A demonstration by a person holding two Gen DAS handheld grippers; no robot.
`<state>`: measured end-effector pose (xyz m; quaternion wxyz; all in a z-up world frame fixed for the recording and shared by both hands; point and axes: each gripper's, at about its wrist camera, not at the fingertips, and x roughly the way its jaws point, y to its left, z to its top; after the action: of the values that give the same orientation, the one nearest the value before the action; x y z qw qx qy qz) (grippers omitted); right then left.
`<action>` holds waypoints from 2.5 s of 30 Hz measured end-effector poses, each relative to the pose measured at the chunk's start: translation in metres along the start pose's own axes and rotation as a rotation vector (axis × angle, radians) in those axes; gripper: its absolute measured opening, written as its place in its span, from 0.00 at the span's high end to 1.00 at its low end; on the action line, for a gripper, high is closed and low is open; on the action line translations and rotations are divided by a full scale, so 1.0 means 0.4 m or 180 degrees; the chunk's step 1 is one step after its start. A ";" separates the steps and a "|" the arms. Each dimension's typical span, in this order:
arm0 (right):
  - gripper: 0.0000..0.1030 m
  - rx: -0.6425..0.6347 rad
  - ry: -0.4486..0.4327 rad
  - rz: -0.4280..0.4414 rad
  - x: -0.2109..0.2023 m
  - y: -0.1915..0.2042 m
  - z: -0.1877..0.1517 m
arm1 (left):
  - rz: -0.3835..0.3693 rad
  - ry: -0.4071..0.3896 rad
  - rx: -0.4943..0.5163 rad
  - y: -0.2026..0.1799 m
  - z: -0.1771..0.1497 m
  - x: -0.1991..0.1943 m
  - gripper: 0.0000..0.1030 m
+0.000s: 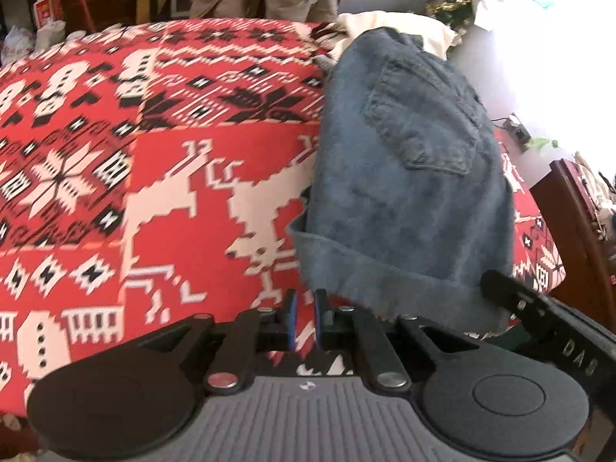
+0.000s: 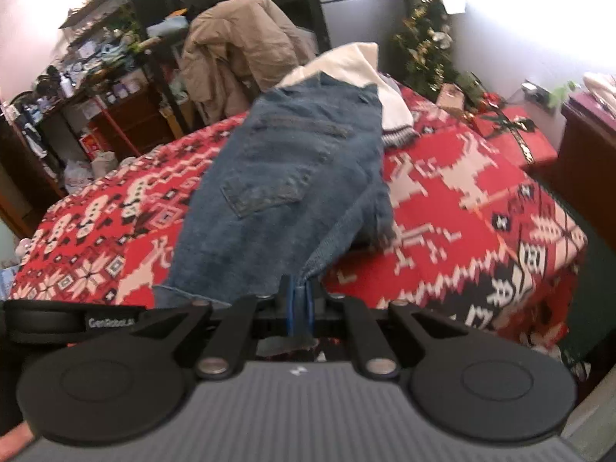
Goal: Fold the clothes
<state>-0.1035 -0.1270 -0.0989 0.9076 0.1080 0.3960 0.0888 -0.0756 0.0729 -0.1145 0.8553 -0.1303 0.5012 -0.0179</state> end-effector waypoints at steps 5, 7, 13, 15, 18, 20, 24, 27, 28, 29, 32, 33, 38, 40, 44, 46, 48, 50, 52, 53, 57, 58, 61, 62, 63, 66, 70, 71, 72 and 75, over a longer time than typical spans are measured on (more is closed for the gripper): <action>0.74 0.0083 -0.0088 -0.0033 -0.018 -0.020 0.018 | -0.0097 -0.0096 -0.0012 0.012 -0.011 -0.053 0.81; 0.72 0.0074 -0.0146 -0.0088 -0.025 -0.035 0.037 | -0.0235 -0.0068 0.0040 -0.011 -0.005 -0.059 0.80; 0.70 0.0239 -0.0289 -0.0300 -0.045 -0.122 0.084 | -0.0398 -0.0117 0.0536 -0.165 0.014 -0.044 0.71; 0.70 0.0345 -0.0360 -0.0410 -0.060 -0.164 0.097 | -0.0371 -0.0119 0.0747 -0.226 0.015 -0.029 0.69; 0.70 0.0498 -0.0421 -0.0576 -0.083 -0.231 0.113 | -0.0222 -0.0107 0.0898 -0.284 0.021 0.007 0.58; 0.70 0.0567 -0.0441 -0.0652 -0.091 -0.270 0.118 | -0.0122 -0.0099 0.0998 -0.322 0.024 0.032 0.47; 0.70 0.0769 -0.0448 -0.0672 -0.101 -0.334 0.117 | 0.0079 -0.0083 0.1198 -0.399 0.031 0.080 0.42; 0.70 0.0847 -0.0436 -0.0684 -0.095 -0.358 0.108 | 0.0230 -0.0071 0.1347 -0.456 0.036 0.117 0.44; 0.70 0.0850 -0.0435 -0.0682 -0.093 -0.358 0.106 | 0.0287 -0.0064 0.1399 -0.474 0.038 0.129 0.46; 0.70 0.0848 -0.0435 -0.0679 -0.091 -0.357 0.105 | 0.0396 -0.0039 0.1472 -0.482 0.039 0.140 0.47; 0.70 0.0827 -0.0436 -0.0670 -0.085 -0.352 0.104 | 0.0720 -0.0064 0.1697 -0.503 0.037 0.169 0.55; 0.70 0.0821 -0.0437 -0.0662 -0.084 -0.349 0.105 | 0.0812 -0.0093 0.1759 -0.507 0.035 0.174 0.58; 0.70 0.0826 -0.0453 -0.0629 -0.083 -0.342 0.109 | 0.0915 -0.0081 0.1613 -0.478 0.059 0.171 0.90; 0.70 0.0825 -0.0459 -0.0618 -0.085 -0.339 0.112 | 0.0821 -0.0072 0.1372 -0.443 0.089 0.151 0.91; 0.70 0.0800 -0.0470 -0.0574 -0.090 -0.324 0.115 | 0.0757 -0.0211 0.0896 -0.349 0.139 0.064 0.91; 0.70 0.0779 -0.0469 -0.0543 -0.090 -0.313 0.117 | 0.0750 -0.0307 0.0707 -0.297 0.161 0.017 0.91; 0.70 0.0764 -0.0463 -0.0503 -0.088 -0.302 0.119 | 0.0778 -0.0380 0.0554 -0.247 0.180 -0.020 0.92; 0.70 0.0758 -0.0454 -0.0455 -0.084 -0.287 0.121 | 0.0906 -0.0486 0.0442 -0.197 0.192 -0.051 0.92; 0.70 0.0736 -0.0444 -0.0405 -0.078 -0.264 0.125 | 0.1000 -0.0550 0.0306 -0.141 0.202 -0.075 0.91; 0.70 0.0716 -0.0439 -0.0381 -0.075 -0.253 0.126 | 0.1024 -0.0562 0.0223 -0.109 0.207 -0.086 0.91; 0.70 0.0607 -0.0381 -0.0275 -0.055 -0.207 0.131 | 0.1021 -0.0489 -0.0116 0.013 0.227 -0.093 0.91; 0.70 0.0600 -0.0346 -0.0245 -0.044 -0.198 0.132 | 0.1029 -0.0455 -0.0204 0.043 0.231 -0.086 0.91; 0.65 0.0595 -0.0233 -0.0153 -0.008 -0.173 0.135 | 0.1026 -0.0366 -0.0356 0.097 0.237 -0.066 0.91; 0.61 0.0586 -0.0177 -0.0131 0.010 -0.166 0.136 | 0.1004 -0.0347 -0.0397 0.111 0.238 -0.061 0.91; 0.60 0.0584 -0.0127 -0.0122 0.029 -0.161 0.137 | 0.0983 -0.0328 -0.0439 0.124 0.239 -0.056 0.91; 0.56 0.0566 -0.0004 -0.0123 0.087 -0.153 0.137 | 0.0919 -0.0270 -0.0563 0.165 0.243 -0.042 0.91; 0.43 0.0502 0.0088 -0.0195 0.167 -0.152 0.142 | 0.0837 -0.0196 -0.0706 0.216 0.248 -0.022 0.91; 0.43 0.0483 0.0102 -0.0239 0.186 -0.152 0.144 | 0.0815 -0.0177 -0.0721 0.225 0.248 -0.016 0.91; 0.43 0.0462 0.0112 -0.0244 0.203 -0.151 0.148 | 0.0794 -0.0159 -0.0736 0.233 0.248 -0.010 0.91; 0.60 0.0384 0.0158 -0.0195 0.240 -0.146 0.159 | 0.0792 -0.0130 -0.0749 0.248 0.248 -0.001 0.91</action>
<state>0.0122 -0.1675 -0.1395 0.8916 0.1481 0.4261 0.0395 -0.0002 0.1891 -0.0921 0.8397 -0.1668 0.4946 0.1496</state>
